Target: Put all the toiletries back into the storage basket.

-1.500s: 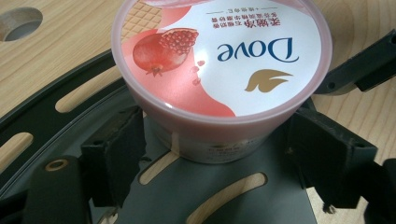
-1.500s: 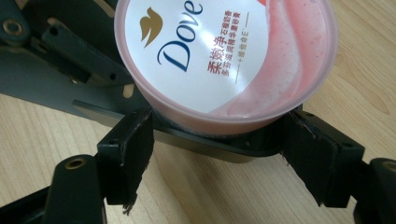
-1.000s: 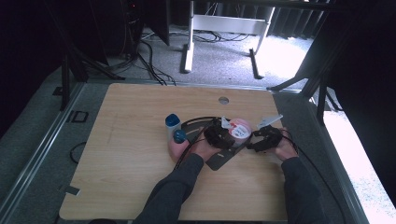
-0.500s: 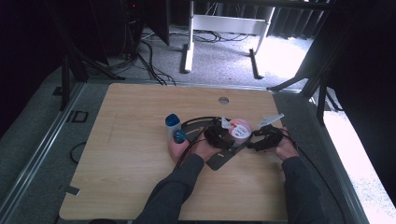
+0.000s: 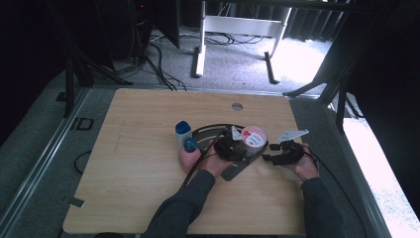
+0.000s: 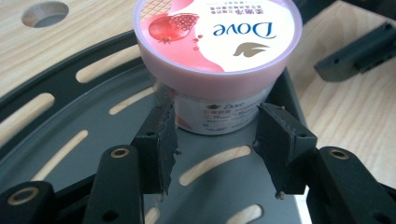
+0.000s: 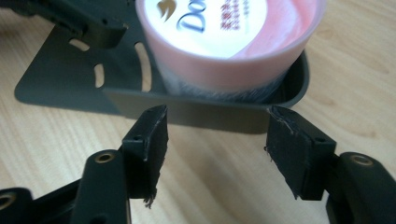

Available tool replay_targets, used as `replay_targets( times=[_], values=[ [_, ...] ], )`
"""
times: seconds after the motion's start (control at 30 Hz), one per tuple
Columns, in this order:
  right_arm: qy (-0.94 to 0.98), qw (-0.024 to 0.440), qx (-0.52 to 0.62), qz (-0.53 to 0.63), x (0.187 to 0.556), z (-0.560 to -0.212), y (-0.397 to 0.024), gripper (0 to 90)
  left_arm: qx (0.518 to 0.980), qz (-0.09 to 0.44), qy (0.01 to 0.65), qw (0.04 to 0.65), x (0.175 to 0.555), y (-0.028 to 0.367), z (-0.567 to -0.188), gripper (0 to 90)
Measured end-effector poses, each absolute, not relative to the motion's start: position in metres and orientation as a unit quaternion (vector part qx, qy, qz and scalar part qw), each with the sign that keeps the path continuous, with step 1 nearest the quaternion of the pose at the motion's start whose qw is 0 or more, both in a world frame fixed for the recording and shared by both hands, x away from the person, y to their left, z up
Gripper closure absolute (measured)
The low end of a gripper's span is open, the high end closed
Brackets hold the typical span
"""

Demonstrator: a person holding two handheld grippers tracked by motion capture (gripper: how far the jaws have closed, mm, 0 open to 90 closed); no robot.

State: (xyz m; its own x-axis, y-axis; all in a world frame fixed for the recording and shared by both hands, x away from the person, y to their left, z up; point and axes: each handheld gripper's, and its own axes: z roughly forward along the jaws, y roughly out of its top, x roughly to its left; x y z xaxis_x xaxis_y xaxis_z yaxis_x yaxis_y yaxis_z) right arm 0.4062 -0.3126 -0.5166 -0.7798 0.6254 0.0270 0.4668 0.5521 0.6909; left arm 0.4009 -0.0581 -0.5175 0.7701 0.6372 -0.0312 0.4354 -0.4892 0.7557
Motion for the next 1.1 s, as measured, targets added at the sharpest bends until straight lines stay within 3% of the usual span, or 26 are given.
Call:
replay_targets(
  times=[0.2, 0.73, 1.1],
  values=[
    [0.874, 0.129, 0.318, 0.344, 0.385, -0.520, -0.309, 43.4, 0.857, 0.120, 0.306, 0.396, 0.393, -0.055, -0.515, 49.7],
    [0.865, 0.151, 0.337, 0.339, 0.334, -0.542, -0.317, 38.8, 0.865, 0.089, 0.291, 0.400, 0.382, -0.043, -0.508, 53.4],
    [0.852, 0.160, 0.357, 0.348, 0.321, -0.553, -0.319, 35.6, 0.866, 0.086, 0.276, 0.408, 0.370, -0.038, -0.495, 53.1]
  ],
)
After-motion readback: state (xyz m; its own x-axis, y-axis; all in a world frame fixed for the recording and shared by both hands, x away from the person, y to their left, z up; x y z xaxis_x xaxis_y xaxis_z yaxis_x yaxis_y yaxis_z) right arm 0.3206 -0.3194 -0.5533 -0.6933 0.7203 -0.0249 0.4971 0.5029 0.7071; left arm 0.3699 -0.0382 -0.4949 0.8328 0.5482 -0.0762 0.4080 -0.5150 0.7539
